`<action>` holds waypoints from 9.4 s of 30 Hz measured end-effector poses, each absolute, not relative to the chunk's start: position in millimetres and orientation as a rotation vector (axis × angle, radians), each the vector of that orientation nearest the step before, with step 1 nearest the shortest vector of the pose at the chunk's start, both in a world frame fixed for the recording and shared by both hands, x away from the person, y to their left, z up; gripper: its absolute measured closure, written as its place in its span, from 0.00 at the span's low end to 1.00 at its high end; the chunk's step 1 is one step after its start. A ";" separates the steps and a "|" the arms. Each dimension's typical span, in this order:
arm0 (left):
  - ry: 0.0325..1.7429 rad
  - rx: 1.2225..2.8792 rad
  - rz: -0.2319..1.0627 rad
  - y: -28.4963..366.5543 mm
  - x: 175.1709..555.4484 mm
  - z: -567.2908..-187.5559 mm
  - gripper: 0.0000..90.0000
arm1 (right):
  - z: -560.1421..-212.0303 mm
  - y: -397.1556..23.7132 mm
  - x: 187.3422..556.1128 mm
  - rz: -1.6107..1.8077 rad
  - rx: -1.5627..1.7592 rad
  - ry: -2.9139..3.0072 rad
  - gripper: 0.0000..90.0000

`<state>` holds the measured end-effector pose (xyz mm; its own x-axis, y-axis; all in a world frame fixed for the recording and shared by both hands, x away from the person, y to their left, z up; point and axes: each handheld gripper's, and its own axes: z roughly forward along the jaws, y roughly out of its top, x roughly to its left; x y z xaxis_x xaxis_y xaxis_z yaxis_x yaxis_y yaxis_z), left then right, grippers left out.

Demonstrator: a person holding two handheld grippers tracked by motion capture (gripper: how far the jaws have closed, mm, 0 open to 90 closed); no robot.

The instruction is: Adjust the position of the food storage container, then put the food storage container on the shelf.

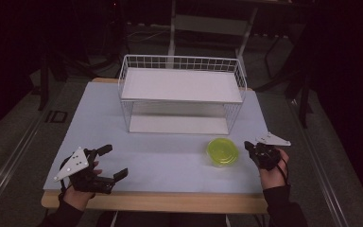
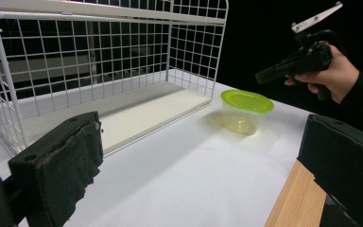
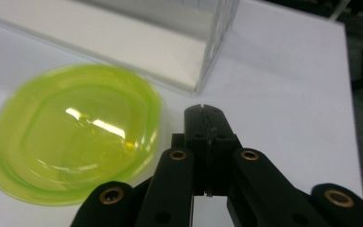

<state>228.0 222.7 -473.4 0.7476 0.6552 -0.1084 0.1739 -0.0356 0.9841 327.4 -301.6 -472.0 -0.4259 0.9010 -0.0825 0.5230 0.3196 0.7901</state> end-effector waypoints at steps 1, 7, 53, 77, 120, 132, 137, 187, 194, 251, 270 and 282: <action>0.685 1.590 0.440 222.7 228.0 -473.4 0.02 | -472.0 -301.6 327.4 0.953 1.252 2.069 1.00; 0.684 1.591 0.440 222.3 228.0 -473.3 0.02 | -494.5 -302.7 335.3 0.890 1.326 2.122 1.00; 0.682 1.596 0.439 222.0 227.9 -473.0 0.02 | -528.2 -213.6 347.2 0.949 1.265 2.409 1.00; 0.673 1.596 0.441 222.3 227.0 -472.2 0.02 | -529.9 -147.2 338.6 1.022 1.127 2.541 1.00; 0.680 1.684 0.309 204.2 231.6 -475.9 0.02 | -470.7 -183.3 298.4 1.300 0.979 2.416 0.17; 0.700 1.759 0.165 192.6 253.3 -465.0 0.02 | -451.8 -175.6 289.6 1.269 0.793 2.362 0.16; 0.697 1.803 0.119 187.2 265.3 -459.2 0.02 | -445.2 -172.5 287.4 1.241 0.803 2.366 0.16; 1.233 1.819 -0.237 155.1 322.5 -499.1 0.79 | -489.6 -134.7 337.4 1.260 1.577 2.526 0.78; 1.272 1.837 -0.236 149.5 316.2 -497.1 0.84 | -485.7 -129.9 332.2 1.253 1.555 2.516 0.85; 1.187 1.745 0.049 118.8 366.5 -319.8 0.91 | -314.8 -153.0 363.2 1.412 1.379 2.231 0.89; 1.275 1.770 0.071 104.7 424.4 -303.3 0.89 | -300.1 -155.6 416.6 1.384 1.581 2.199 0.89; 1.265 1.754 0.077 96.4 438.6 -309.9 0.72 | -298.3 -156.4 439.1 1.375 1.645 2.216 0.78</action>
